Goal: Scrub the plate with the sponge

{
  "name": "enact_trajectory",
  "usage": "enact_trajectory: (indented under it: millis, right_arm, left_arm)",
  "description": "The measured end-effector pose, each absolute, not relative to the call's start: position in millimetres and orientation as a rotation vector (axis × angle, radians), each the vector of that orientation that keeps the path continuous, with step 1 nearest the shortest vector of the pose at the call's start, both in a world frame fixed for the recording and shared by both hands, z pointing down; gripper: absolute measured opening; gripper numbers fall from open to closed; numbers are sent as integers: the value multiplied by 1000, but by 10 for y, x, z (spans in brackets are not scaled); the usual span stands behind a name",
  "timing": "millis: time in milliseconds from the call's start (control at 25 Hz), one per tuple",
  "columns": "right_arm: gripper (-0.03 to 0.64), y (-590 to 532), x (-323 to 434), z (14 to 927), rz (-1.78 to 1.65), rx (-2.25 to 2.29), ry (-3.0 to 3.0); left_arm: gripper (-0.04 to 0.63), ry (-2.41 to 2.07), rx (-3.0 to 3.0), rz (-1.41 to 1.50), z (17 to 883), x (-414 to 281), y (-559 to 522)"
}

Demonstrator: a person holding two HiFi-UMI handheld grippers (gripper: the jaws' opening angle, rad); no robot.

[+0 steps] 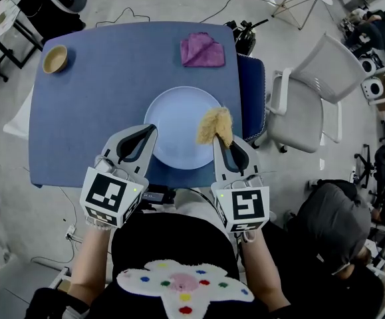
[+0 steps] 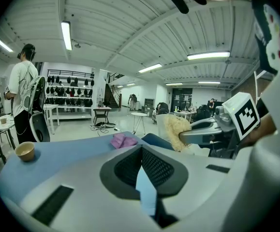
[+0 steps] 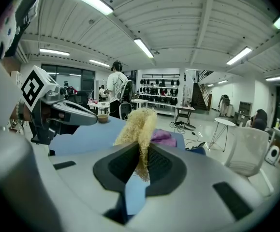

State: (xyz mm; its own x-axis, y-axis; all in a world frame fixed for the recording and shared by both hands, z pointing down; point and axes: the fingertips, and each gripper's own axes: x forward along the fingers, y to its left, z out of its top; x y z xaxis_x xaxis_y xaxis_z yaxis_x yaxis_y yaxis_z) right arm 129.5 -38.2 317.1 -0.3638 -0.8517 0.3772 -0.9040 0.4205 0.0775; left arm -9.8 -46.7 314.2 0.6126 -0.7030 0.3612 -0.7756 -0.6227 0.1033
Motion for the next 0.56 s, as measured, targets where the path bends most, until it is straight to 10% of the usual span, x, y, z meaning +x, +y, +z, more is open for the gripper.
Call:
enact_trajectory:
  millis: [560]
  right_arm:
    - [40,-441,1259,3235,202,1492,-2305]
  left_arm:
    - [9,-1234,2568,430,3176,-166,-534]
